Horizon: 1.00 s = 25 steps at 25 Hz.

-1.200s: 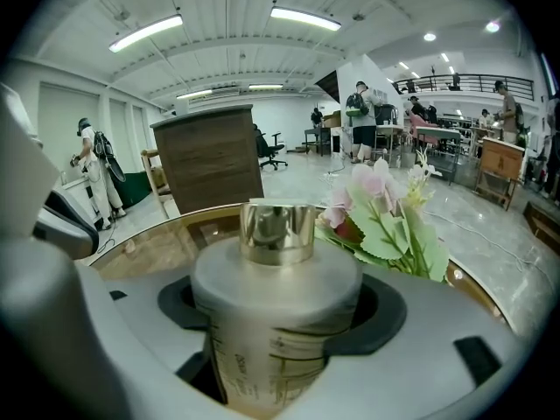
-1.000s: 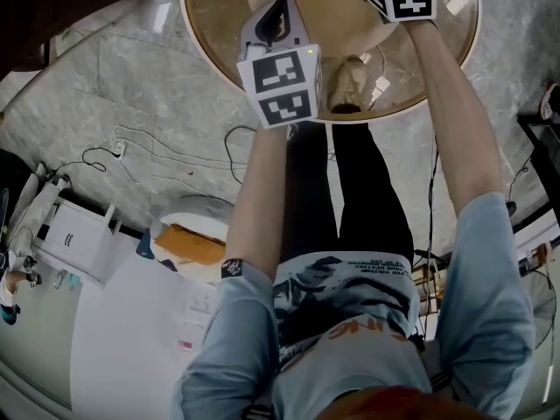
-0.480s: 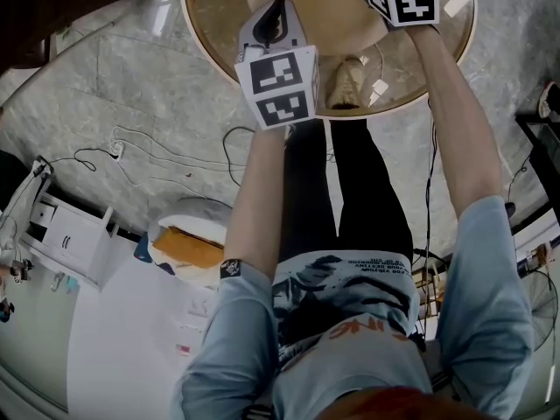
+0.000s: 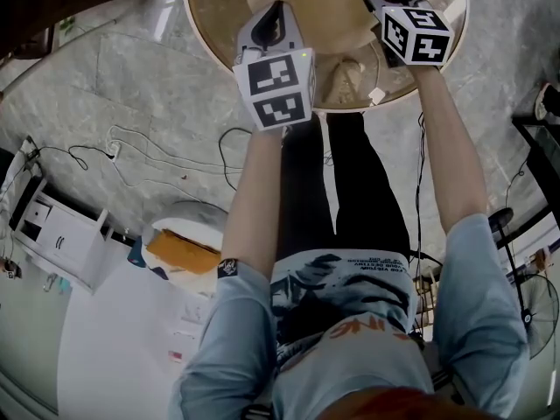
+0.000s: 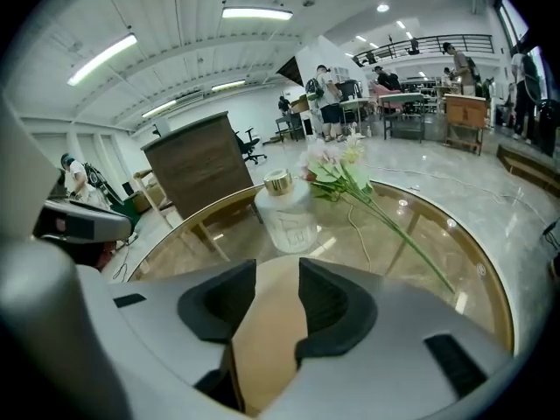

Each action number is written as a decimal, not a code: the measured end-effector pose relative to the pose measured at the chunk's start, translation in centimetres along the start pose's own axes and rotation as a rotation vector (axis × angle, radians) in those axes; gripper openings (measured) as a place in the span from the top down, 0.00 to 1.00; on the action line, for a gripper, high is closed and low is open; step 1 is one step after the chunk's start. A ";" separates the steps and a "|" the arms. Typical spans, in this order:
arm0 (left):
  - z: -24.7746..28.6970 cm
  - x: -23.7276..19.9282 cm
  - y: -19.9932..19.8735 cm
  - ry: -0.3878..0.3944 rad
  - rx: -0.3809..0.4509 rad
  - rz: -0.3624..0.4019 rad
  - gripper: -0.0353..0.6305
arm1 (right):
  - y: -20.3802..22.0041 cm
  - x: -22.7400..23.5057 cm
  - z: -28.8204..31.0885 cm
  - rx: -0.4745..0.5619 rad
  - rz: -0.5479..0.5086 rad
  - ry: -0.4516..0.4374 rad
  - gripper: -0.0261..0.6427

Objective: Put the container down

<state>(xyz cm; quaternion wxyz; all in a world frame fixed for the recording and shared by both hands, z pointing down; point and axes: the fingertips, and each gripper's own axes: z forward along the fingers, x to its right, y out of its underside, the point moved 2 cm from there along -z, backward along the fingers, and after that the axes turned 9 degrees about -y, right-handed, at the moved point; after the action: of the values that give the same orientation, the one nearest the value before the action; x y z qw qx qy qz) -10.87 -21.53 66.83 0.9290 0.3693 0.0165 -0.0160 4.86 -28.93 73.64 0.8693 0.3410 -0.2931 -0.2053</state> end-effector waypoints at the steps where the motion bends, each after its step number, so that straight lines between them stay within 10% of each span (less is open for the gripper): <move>1: -0.4 0.2 0.4 -0.002 -0.002 -0.001 0.91 | 0.5 -0.3 -0.5 0.002 0.009 0.002 0.73; 5: -2.3 1.4 1.0 0.000 0.002 -0.001 0.91 | 1.5 -1.6 -3.1 0.012 0.048 -0.005 0.94; 21: -13.6 7.6 -5.6 0.182 0.146 -0.140 0.91 | -4.8 -9.8 -18.2 0.183 0.104 -0.027 0.94; 25: -16.9 8.3 -9.1 0.136 0.211 -0.045 0.91 | -7.9 -11.2 -21.7 0.245 0.099 -0.022 0.94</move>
<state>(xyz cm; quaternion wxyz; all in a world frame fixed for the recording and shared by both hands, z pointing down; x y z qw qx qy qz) -3.33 -16.66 47.93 0.8812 0.4646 0.0861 -0.0132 9.41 -17.81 50.97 0.8270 0.4276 -0.3418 -0.1285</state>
